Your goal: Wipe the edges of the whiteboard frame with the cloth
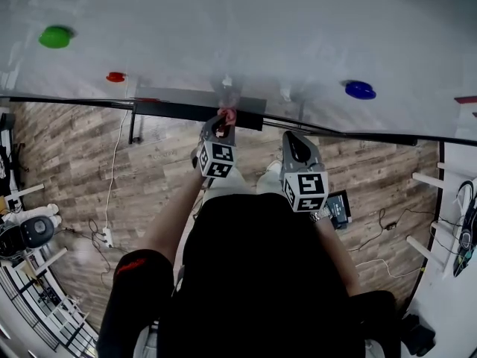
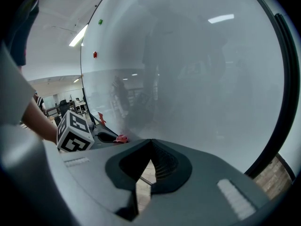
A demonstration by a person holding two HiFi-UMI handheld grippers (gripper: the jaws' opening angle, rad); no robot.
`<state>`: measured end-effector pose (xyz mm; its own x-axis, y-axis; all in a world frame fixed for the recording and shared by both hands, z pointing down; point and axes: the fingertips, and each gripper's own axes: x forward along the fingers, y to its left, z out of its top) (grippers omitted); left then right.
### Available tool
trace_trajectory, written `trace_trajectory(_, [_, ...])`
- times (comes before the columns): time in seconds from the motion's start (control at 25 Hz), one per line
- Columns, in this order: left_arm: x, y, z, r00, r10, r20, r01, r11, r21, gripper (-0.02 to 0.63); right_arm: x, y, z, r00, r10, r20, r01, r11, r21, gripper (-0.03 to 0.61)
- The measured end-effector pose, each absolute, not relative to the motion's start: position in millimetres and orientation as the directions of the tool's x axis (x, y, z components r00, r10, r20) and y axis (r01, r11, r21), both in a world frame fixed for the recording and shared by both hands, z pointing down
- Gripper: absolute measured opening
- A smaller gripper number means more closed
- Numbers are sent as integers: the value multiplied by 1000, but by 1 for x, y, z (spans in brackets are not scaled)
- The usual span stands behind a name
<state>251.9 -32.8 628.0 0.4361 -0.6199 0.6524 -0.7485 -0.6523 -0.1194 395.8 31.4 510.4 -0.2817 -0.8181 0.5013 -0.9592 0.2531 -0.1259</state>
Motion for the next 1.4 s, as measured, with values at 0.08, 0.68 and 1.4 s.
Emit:
trace_trajectory(0.08, [253, -32, 627, 434, -622, 652, -753, -648, -117, 48, 397, 32, 509, -283, -817, 502, -959, 256, -124, 2])
trace_trajectory(0.68, [263, -28, 628, 426, -628, 651, -765, -634, -112, 48, 400, 29, 506, -311, -811, 495, -949, 293, -118, 2])
trace_trajectory(1.4, [311, -11, 625, 429, -632, 646, -761, -638, -119, 48, 438, 52, 506, -326, -806, 494, -944, 305, -125, 2])
